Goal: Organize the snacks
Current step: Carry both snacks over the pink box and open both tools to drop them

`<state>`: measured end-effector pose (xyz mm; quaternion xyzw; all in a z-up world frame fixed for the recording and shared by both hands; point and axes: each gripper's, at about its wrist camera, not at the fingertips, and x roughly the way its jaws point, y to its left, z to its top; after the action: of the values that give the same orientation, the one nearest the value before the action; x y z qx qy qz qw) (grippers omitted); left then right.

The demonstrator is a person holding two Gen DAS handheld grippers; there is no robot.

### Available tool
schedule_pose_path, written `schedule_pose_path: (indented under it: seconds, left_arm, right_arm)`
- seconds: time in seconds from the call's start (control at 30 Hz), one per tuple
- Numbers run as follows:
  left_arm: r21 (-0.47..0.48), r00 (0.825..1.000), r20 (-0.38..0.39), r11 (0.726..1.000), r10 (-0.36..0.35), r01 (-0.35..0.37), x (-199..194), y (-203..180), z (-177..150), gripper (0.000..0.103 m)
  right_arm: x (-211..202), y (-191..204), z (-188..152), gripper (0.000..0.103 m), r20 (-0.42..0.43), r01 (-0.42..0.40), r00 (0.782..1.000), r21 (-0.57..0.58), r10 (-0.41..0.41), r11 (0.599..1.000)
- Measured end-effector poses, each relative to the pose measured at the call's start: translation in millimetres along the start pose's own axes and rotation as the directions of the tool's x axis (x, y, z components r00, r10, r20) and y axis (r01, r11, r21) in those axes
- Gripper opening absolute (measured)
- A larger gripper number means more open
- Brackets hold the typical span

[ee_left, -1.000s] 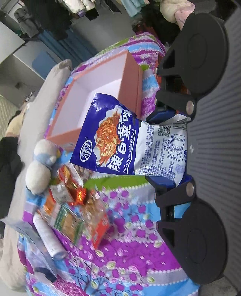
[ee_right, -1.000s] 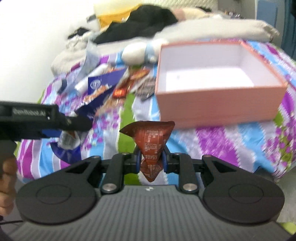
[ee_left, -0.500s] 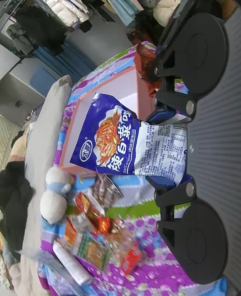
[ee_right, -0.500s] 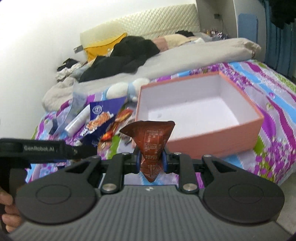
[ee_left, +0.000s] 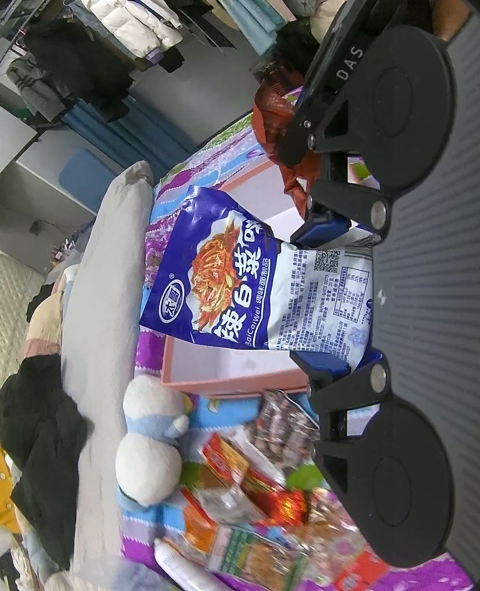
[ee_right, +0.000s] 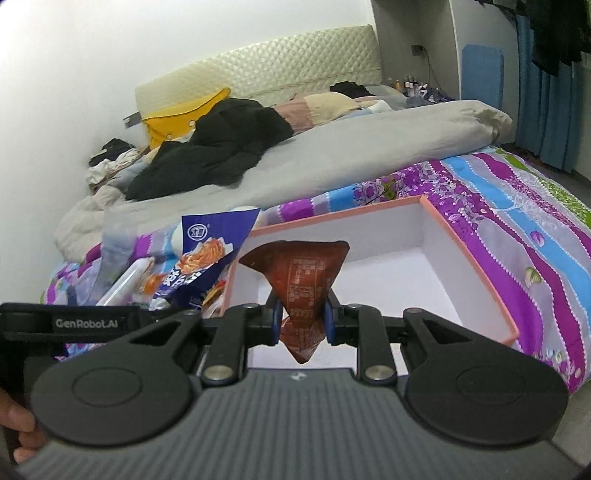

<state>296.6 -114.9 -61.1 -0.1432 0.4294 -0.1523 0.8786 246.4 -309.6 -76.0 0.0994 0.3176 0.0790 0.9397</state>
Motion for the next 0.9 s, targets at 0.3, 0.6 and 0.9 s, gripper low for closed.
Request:
schedule_pose_path:
  seconds: [0.3, 0.6, 0.9]
  left_arm:
    - [0.03, 0.998, -0.063, 0.999, 0.021, -0.019, 72.2, 4.6, 33.5, 0.064]
    - [0.06, 0.992, -0.106, 0.997, 0.064, -0.058, 100.5, 18.5, 35.6, 0.071]
    - [0.071, 0.996, -0.08, 0.997, 0.048, -0.042, 70.6, 11.4, 27.9, 0.082]
  right_arm:
    - [70.5, -23.0, 10.8, 0.026, -0.069, 0.015, 0.998, 0.017, -0.014, 1.0]
    - [114.1, -42.2, -1.3, 0.044, -0.17, 0.022, 0.985, 0.058, -0.012, 0.998]
    - [86.1, -34.8, -2.6, 0.069, -0.126, 0.021, 0.992, 0.055, -0.014, 0.998]
